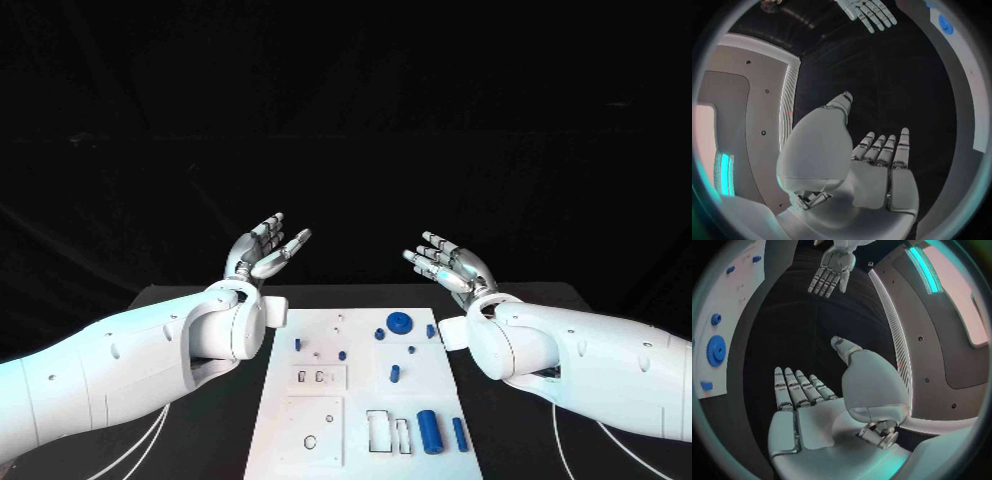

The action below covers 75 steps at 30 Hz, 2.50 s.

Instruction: Assemble the parts on the task board

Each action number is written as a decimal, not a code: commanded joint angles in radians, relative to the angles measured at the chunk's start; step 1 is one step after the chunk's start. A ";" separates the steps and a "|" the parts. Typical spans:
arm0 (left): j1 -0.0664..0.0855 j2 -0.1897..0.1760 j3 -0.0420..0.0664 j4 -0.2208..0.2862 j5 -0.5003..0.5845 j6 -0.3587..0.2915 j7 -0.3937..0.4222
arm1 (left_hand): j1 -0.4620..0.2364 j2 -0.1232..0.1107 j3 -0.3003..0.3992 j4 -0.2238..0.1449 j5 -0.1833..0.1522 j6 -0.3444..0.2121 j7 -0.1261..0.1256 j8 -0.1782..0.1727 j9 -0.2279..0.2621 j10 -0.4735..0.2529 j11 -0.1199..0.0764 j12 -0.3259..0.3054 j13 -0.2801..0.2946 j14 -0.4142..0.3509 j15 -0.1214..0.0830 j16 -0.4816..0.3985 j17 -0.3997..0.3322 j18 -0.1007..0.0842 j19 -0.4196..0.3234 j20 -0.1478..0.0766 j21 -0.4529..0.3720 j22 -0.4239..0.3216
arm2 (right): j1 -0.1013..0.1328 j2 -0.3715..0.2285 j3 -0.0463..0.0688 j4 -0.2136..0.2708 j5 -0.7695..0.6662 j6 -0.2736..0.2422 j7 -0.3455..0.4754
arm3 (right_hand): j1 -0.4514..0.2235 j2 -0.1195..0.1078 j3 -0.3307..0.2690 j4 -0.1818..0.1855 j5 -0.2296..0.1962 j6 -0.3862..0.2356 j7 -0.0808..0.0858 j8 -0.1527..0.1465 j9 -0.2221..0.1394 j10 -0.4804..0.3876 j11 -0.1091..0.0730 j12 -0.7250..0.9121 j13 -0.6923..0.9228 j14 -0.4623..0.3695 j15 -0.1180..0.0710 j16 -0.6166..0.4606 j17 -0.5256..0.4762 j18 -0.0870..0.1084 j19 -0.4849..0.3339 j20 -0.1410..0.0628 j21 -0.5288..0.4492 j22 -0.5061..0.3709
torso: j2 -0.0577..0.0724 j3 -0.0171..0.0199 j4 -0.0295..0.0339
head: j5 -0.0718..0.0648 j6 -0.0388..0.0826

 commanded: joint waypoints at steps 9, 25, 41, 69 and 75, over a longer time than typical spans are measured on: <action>0.002 -0.023 0.000 0.012 0.004 0.085 0.037 | 0.061 0.012 0.022 0.012 0.011 0.048 0.125 0.015 0.008 0.041 0.027 0.013 0.006 0.034 0.011 0.010 0.007 0.021 0.025 0.011 0.010 0.004 | 0.026 0.005 -0.017 -0.055 -0.277 0.141 -0.028 | 0.151 0.000 0.082 -0.088 -0.010 0.244 0.160 0.064 0.056 0.282 -0.014 0.036 0.021 0.316 -0.027 0.068 0.044 0.054 0.242 0.005 0.090 0.042 | 0.006 -0.0034 -0.0014 | 0.002 -0.010; 0.008 -0.079 0.002 0.058 -0.059 0.190 0.014 | 0.037 0.025 0.155 -0.042 0.004 0.569 0.114 0.171 0.099 0.714 0.005 0.091 0.041 0.687 -0.050 0.193 0.125 0.075 0.492 -0.001 0.196 0.070 | 0.073 -0.006 -0.013 -0.069 -0.914 0.179 -0.213 | 0.174 -0.060 0.187 -0.169 -0.003 0.688 0.101 0.171 0.121 0.743 -0.092 0.053 0.032 0.691 -0.122 0.165 0.086 0.104 0.530 -0.035 0.246 0.093 | 0.056 -0.0017 0.0069 | -0.011 -0.014; 0.015 -0.195 0.016 0.248 -0.101 0.271 -0.042 | 0.017 -0.005 0.210 -0.060 0.000 0.611 0.100 0.186 0.104 0.792 -0.015 0.072 0.040 0.774 -0.078 0.226 0.171 0.075 0.569 -0.033 0.245 0.084 | 0.119 -0.003 -0.011 -0.014 -1.418 0.319 -0.482 | 0.141 -0.135 0.112 -0.133 0.015 0.773 0.027 0.188 0.139 0.912 -0.176 0.038 0.048 1.028 -0.243 0.511 0.344 0.103 0.755 -0.165 0.557 0.271 | 0.127 -0.0157 0.0262 | -0.029 -0.022; 0.030 -0.235 0.023 0.305 -0.093 0.286 -0.050 | 0.014 -0.009 0.213 -0.063 -0.001 0.607 0.101 0.184 0.104 0.791 -0.014 0.066 0.040 0.770 -0.077 0.222 0.174 0.075 0.576 -0.035 0.250 0.086 | 0.118 0.065 -0.012 -0.048 -1.621 0.343 -0.603 | 0.145 -0.186 0.143 -0.033 0.045 0.767 0.014 0.198 0.226 0.894 -0.185 0.037 0.104 1.146 -0.253 1.294 1.069 0.021 1.005 -0.179 1.187 0.997 | 0.187 -0.0344 0.0392 | -0.040 -0.015; 0.031 -0.239 0.024 0.309 -0.093 0.289 -0.053 | 0.013 -0.009 0.213 -0.063 -0.001 0.606 0.102 0.184 0.103 0.790 -0.013 0.065 0.040 0.769 -0.077 0.222 0.174 0.075 0.577 -0.035 0.251 0.086 | 0.113 0.073 -0.012 -0.056 -1.629 0.350 -0.605 | 0.143 -0.185 0.141 -0.028 0.045 0.768 0.013 0.199 0.229 0.893 -0.185 0.038 0.105 1.148 -0.253 1.310 1.090 0.017 1.013 -0.178 1.205 1.023 | 0.193 -0.0348 0.0434 | -0.043 -0.011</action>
